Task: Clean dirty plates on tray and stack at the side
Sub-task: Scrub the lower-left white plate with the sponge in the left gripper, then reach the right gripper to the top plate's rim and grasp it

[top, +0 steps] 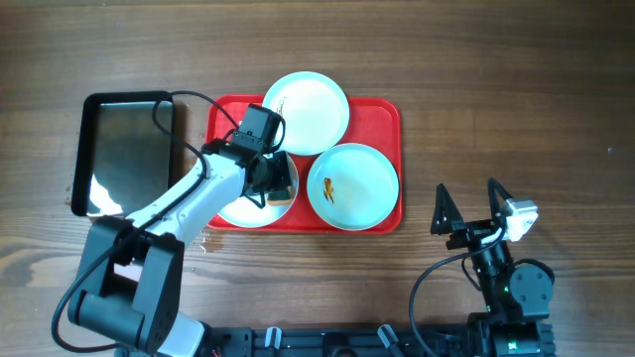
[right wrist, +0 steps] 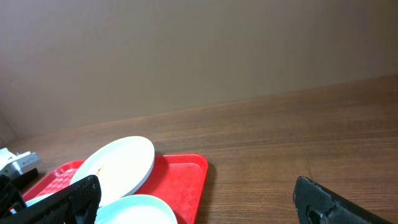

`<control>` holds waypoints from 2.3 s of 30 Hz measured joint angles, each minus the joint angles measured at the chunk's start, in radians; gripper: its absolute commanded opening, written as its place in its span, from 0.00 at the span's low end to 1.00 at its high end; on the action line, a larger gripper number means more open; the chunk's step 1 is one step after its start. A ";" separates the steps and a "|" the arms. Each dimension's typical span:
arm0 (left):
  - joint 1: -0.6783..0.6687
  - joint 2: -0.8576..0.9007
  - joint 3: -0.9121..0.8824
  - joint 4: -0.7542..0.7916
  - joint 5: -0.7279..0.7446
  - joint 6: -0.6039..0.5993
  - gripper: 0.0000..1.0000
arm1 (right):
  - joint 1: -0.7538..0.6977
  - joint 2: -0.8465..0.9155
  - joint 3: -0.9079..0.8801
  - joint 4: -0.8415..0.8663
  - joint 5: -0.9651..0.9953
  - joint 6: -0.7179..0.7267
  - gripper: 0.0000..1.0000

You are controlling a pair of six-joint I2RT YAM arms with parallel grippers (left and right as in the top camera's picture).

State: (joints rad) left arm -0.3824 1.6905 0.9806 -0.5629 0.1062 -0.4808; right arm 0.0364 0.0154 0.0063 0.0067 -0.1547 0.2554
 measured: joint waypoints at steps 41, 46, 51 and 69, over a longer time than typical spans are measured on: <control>0.045 -0.327 0.015 -0.123 -0.044 0.003 0.04 | -0.003 0.003 0.000 0.143 -0.074 0.172 1.00; 0.221 -0.327 0.016 -0.229 -0.082 0.000 0.04 | -0.003 0.020 0.013 0.470 -0.349 0.932 1.00; 0.333 -0.323 0.015 -0.241 -0.009 0.000 0.04 | 0.001 0.533 0.484 -0.048 -0.682 0.599 1.00; 0.343 -0.322 0.015 -0.309 -0.034 0.000 0.04 | 0.677 1.933 1.394 -0.476 -0.058 0.231 0.56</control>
State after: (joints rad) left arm -0.0399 1.3689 0.9958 -0.8719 0.0719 -0.4805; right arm 0.7132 1.9480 1.3998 -0.4690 -0.2131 0.4862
